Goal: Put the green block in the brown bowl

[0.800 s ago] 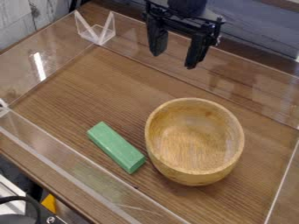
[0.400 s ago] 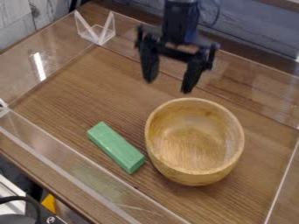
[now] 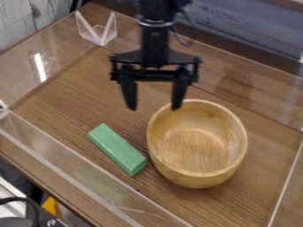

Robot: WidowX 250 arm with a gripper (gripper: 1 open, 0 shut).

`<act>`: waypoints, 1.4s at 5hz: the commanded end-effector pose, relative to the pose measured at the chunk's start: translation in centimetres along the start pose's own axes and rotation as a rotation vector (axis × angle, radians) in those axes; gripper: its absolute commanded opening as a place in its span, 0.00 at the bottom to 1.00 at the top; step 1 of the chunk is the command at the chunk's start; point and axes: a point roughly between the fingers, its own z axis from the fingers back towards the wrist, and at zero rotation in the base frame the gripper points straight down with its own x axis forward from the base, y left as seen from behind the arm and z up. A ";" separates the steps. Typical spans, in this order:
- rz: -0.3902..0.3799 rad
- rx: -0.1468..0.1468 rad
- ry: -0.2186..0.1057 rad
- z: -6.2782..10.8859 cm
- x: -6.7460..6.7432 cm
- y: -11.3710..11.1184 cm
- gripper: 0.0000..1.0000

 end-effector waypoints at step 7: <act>0.725 -0.127 -0.094 -6.7 0.1 4.6 1.00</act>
